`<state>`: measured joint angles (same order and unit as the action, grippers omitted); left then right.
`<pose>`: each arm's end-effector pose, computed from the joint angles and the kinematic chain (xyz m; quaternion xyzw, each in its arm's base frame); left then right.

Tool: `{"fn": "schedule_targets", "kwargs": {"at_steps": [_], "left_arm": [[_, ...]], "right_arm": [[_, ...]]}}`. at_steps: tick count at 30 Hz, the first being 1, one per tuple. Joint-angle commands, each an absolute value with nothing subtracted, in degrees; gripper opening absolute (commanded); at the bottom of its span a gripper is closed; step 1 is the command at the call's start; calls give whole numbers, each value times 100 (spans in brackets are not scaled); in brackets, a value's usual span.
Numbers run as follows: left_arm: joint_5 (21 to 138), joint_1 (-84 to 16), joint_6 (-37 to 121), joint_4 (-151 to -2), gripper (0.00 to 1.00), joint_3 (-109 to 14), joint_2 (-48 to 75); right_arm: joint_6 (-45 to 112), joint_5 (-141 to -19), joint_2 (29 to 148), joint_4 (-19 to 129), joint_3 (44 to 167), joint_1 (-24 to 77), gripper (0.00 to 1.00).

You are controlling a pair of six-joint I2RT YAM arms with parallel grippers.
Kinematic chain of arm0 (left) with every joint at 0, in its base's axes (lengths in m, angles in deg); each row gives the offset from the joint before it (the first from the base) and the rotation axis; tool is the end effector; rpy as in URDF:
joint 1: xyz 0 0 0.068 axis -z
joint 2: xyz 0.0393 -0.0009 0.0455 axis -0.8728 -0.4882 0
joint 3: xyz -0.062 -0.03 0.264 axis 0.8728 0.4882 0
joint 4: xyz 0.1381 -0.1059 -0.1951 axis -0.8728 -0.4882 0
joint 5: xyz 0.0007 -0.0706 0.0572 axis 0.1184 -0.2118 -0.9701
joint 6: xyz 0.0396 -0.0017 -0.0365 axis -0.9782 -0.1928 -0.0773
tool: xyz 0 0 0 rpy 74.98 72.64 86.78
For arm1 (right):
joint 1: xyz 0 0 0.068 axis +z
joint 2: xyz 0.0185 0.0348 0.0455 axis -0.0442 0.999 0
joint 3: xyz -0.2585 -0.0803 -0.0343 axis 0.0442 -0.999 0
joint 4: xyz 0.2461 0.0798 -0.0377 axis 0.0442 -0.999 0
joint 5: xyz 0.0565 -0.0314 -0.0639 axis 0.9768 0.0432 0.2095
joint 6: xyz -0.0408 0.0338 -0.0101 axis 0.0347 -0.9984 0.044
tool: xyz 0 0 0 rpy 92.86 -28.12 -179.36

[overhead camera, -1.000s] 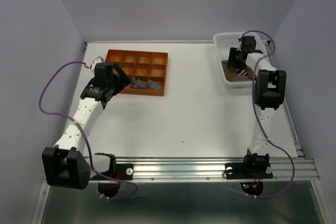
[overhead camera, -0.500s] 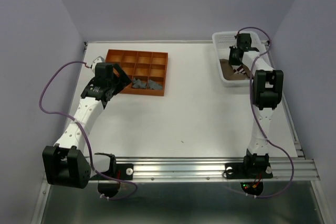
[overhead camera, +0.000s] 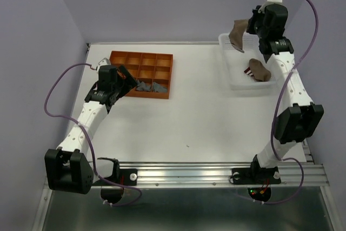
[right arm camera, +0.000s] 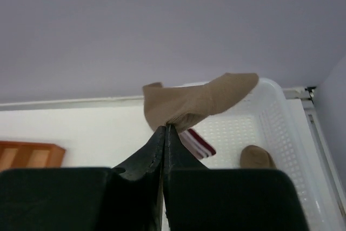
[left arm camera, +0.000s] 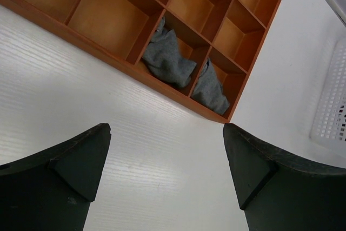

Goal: Roll the socks
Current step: Move the sock to the center of the board

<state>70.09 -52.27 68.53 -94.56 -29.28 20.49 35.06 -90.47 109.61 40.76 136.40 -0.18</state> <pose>0.2672 -0.0391 0.2994 -0.2296 0.8383 -0.1876 0.4575 0.4227 0.0156 0.4306 0.0361 0.7671 0.0218 0.6402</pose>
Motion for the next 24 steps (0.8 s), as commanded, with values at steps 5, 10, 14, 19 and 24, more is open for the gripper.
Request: {"fn": "schedule_targets", "kwargs": {"at_steps": [5, 10, 14, 19, 24], "left_arm": [[7457, -5252, 6705, -9035, 97, -2727, 2407], [7808, -5252, 6740, -8824, 97, -2517, 2574], [7853, -5252, 6732, -8789, 97, -2350, 2785], [7730, -5252, 6688, -8868, 97, -2244, 2987], [7765, -5252, 6723, -8885, 97, -2217, 2873]], "right_arm": [[3367, -8131, 9238, 4114, 12361, 1047, 1], [2752, -6874, 8420, 4132, 11736, 1750, 1], [2374, -6081, 7973, 4454, 11150, 2241, 1], [1689, -6516, 7672, 4817, 10199, 2243, 1], [1388, -7230, 8295, 4878, 9767, 2243, 1]]}}
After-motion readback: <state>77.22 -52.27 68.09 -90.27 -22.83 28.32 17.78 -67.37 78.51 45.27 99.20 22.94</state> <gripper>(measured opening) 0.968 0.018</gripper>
